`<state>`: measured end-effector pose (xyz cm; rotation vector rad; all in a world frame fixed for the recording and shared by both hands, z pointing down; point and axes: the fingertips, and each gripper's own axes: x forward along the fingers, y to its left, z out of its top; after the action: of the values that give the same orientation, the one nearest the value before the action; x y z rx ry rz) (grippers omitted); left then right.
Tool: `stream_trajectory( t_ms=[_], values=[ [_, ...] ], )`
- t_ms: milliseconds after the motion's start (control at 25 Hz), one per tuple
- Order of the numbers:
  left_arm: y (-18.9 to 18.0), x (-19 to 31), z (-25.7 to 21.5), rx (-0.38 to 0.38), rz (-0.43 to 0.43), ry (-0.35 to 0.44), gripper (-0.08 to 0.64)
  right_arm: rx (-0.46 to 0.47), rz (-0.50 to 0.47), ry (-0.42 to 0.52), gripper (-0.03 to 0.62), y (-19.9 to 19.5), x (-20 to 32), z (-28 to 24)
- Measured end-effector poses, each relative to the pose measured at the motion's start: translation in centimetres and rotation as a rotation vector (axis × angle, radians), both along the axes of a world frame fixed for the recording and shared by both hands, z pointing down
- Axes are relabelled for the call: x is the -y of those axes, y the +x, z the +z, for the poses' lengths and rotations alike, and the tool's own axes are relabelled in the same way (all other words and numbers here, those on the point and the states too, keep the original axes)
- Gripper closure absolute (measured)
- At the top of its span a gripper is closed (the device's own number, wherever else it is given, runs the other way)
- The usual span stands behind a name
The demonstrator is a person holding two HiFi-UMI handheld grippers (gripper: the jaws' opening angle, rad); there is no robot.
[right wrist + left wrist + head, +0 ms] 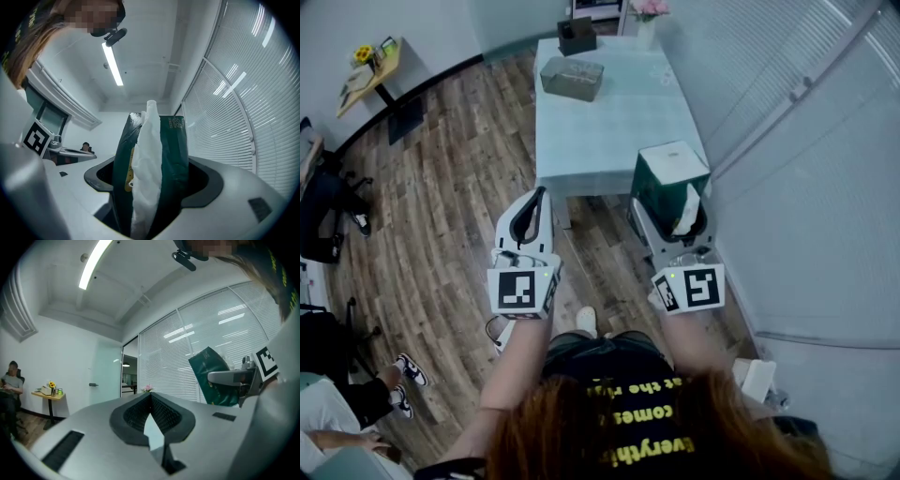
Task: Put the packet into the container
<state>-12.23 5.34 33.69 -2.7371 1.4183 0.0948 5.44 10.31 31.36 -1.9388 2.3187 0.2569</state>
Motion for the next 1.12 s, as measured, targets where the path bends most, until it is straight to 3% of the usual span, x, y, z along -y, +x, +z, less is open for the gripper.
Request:
stream_trajectory(
  t_ms=[160, 480, 800, 1120],
  values=[
    [0.1, 1.2, 0.5, 0.002, 0.009, -0.003, 0.558, 0.061, 0.013, -0.011, 0.2, 0.8, 0.8, 0.5],
    [0.2, 2.0, 1.3, -0.004, 0.01, -0.021, 0.558, 0.047, 0.043, -0.036, 0.199, 1.9, 1.1, 1.3],
    [0.9, 2.4, 1.0, -0.003, -0.025, -0.002, 0.558, 0.035, 0.007, -0.031, 0.199, 2.7, 1.8, 1.5],
    [5.3, 7.3, -0.7, 0.003, -0.084, 0.015, 0.558, 0.038, -0.052, -0.018, 0.199, 7.5, 7.6, -0.2]
  ],
)
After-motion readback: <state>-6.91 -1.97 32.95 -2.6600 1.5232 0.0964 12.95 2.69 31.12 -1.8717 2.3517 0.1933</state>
